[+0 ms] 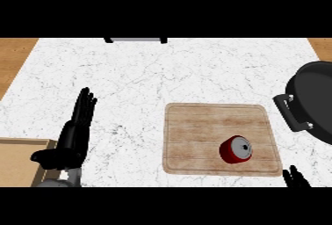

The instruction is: Pick the can from the cutting board and place it in the pot

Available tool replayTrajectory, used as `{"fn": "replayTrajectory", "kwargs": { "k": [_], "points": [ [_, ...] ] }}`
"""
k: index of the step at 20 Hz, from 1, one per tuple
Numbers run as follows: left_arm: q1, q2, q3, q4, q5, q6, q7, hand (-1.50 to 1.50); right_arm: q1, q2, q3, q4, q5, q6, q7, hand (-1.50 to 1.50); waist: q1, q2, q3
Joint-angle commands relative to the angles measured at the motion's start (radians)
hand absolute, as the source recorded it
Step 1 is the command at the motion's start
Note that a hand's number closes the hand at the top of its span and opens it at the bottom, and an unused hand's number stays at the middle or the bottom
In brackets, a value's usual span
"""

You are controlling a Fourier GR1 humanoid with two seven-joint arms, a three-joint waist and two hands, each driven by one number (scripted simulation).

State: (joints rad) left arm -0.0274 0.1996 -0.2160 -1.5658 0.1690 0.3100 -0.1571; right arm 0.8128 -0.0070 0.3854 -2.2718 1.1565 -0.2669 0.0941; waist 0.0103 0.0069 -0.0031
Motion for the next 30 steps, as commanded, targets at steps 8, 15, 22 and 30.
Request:
{"fn": "replayTrajectory", "kwargs": {
  "k": [8, 15, 22, 30],
  "points": [
    [0.022, 0.014, 0.054, -0.008, 0.006, -0.048, 0.017, 0.00, -0.314, 0.007, 0.049, 0.155, 0.129, 0.199, 0.419, -1.50, -0.010, -0.006, 0.003],
    [0.017, -0.033, 0.066, -0.018, -0.043, -0.038, 0.022, 0.00, -0.394, 0.007, 0.073, 0.286, 0.113, 0.122, 0.432, -1.50, -0.012, -0.008, 0.003],
    [0.023, -0.064, 0.094, 0.026, -0.054, -0.085, -0.007, 0.00, -0.489, -0.017, 0.006, 0.342, 0.061, 0.136, 0.440, -1.50, -0.012, -0.007, 0.003],
    [0.031, -0.050, 0.122, -0.047, -0.087, -0.108, 0.049, 0.00, -0.557, -0.047, -0.045, 0.429, 0.010, 0.122, 0.411, -1.50, -0.011, -0.008, 0.003]
  ]
}}
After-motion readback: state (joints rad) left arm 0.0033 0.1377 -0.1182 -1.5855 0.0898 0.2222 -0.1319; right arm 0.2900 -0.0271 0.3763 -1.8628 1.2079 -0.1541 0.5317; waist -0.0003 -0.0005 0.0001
